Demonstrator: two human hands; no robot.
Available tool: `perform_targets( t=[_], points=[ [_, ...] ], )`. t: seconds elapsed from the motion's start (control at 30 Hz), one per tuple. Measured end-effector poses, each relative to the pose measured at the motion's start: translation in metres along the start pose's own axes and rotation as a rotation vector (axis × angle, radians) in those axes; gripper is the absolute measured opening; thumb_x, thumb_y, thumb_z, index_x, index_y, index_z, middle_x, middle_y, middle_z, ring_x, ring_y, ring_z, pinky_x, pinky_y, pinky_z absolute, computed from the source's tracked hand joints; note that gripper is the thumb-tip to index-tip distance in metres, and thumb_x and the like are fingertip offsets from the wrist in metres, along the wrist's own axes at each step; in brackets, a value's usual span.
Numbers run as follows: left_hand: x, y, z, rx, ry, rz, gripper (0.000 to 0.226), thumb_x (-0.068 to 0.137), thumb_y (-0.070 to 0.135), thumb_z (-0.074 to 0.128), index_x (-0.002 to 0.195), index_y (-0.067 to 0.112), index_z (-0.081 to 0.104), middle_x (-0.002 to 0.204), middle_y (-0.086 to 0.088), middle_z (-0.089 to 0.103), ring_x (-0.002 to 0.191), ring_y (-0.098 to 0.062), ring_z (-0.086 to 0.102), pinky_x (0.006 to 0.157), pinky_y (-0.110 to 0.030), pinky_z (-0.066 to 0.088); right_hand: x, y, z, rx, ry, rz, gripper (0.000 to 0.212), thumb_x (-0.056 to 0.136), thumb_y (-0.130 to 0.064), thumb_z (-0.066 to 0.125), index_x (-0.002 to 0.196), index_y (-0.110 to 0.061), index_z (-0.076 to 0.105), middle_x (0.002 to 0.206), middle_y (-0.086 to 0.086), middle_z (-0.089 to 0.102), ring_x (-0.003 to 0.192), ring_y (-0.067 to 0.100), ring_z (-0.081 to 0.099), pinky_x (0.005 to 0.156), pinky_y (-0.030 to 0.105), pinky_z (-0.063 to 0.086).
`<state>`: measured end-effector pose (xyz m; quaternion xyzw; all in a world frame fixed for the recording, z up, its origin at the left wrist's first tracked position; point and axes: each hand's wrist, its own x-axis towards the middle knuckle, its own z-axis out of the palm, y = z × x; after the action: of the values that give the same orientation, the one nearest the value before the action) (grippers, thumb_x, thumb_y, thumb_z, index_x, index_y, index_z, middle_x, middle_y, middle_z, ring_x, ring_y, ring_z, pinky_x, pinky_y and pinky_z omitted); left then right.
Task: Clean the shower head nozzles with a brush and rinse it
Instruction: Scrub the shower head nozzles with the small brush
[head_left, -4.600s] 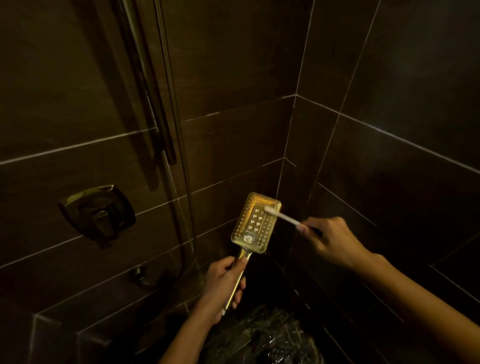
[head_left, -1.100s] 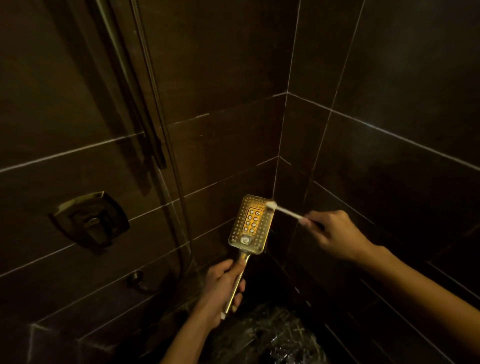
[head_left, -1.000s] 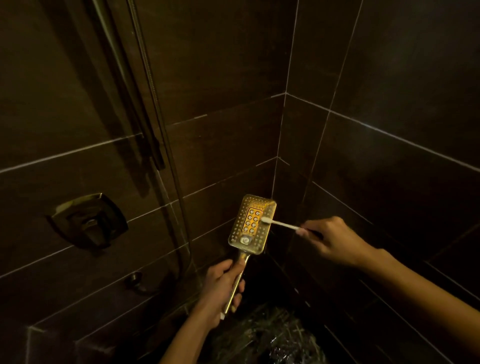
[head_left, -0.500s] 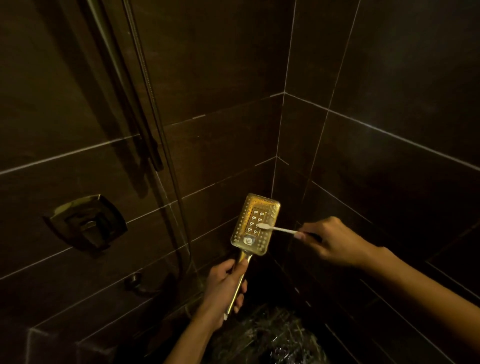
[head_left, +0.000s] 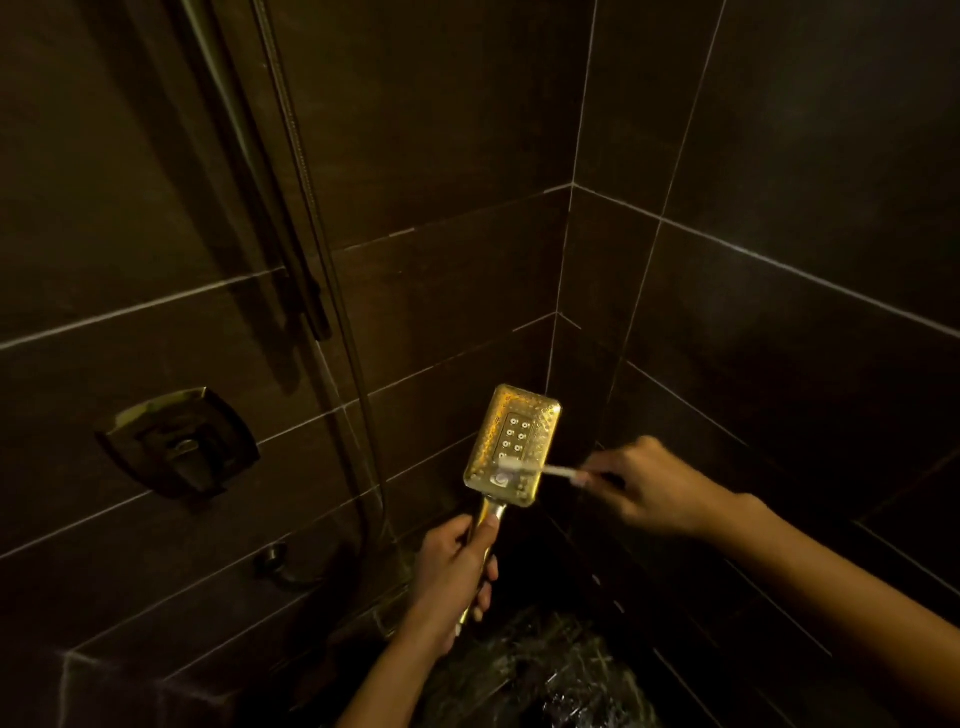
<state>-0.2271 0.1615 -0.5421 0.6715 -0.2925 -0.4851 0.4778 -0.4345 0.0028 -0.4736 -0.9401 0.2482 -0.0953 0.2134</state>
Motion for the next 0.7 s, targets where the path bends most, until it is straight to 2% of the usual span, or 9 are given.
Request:
perform_targets(
  t=[0.07,0.17,0.2,0.33,0.47,0.6,0.7],
  points=[
    [0.000,0.000,0.000,0.001,0.009,-0.003,0.037,0.097,0.041,0.058,0.096,0.005,0.063,0.058,-0.004,0.058,0.035,-0.015,0.045,0.035,-0.020,0.032,-0.003,-0.002,0.009,-0.018,-0.053,-0.039,0.022,0.104,-0.034,0.053,0.099,-0.022,0.071,0.065,-0.006,0.062,0.062,0.015,0.062,0.051,0.017,0.042],
    [0.002,-0.003,0.001,-0.005,0.017,-0.014,0.034,0.097,0.041,0.058,0.091,0.008,0.063,0.057,-0.004,0.059,0.034,-0.016,0.045,0.036,-0.021,0.032,-0.002,0.010,0.007,0.012,0.118,0.045,0.021,0.104,-0.038,0.051,0.095,-0.028,0.067,0.065,-0.007,0.062,0.058,0.013,0.061,0.050,0.023,0.045],
    [0.002,-0.004,0.001,-0.008,0.019,-0.015,0.033,0.097,0.041,0.058,0.090,0.009,0.063,0.057,-0.004,0.059,0.034,-0.016,0.046,0.036,-0.021,0.032,-0.003,0.011,0.009,0.029,0.122,0.051,0.020,0.104,-0.038,0.051,0.094,-0.031,0.066,0.066,-0.007,0.062,0.058,0.012,0.062,0.050,0.024,0.047],
    [0.004,-0.004,0.001,0.001,0.028,-0.010,0.031,0.098,0.040,0.057,0.088,0.011,0.063,0.057,-0.003,0.059,0.035,-0.016,0.046,0.036,-0.021,0.033,-0.010,-0.002,0.031,-0.010,-0.027,-0.061,0.025,0.105,-0.038,0.050,0.092,-0.025,0.067,0.069,-0.007,0.064,0.061,0.010,0.061,0.055,0.024,0.046],
    [0.003,-0.004,0.000,0.000,0.025,-0.010,0.028,0.098,0.038,0.057,0.090,0.012,0.064,0.058,-0.004,0.060,0.036,-0.016,0.046,0.036,-0.022,0.034,-0.007,0.011,0.024,0.034,0.193,0.076,0.030,0.102,-0.044,0.045,0.095,-0.027,0.068,0.068,-0.010,0.061,0.063,0.010,0.062,0.051,0.019,0.045],
    [0.001,-0.004,-0.001,-0.004,0.020,0.003,0.030,0.098,0.040,0.058,0.086,0.013,0.063,0.059,-0.004,0.059,0.036,-0.016,0.046,0.036,-0.022,0.033,-0.006,0.003,0.028,-0.003,0.015,-0.072,0.021,0.104,-0.036,0.052,0.098,-0.026,0.069,0.071,-0.008,0.066,0.062,0.009,0.062,0.055,0.023,0.047],
    [-0.001,-0.003,-0.001,-0.001,0.009,0.012,0.029,0.098,0.038,0.057,0.089,0.012,0.064,0.059,-0.004,0.060,0.037,-0.016,0.046,0.037,-0.022,0.033,0.001,0.009,0.019,0.005,0.119,0.034,0.016,0.104,-0.033,0.052,0.096,-0.032,0.065,0.069,-0.008,0.063,0.061,0.012,0.062,0.052,0.020,0.045]
  ],
)
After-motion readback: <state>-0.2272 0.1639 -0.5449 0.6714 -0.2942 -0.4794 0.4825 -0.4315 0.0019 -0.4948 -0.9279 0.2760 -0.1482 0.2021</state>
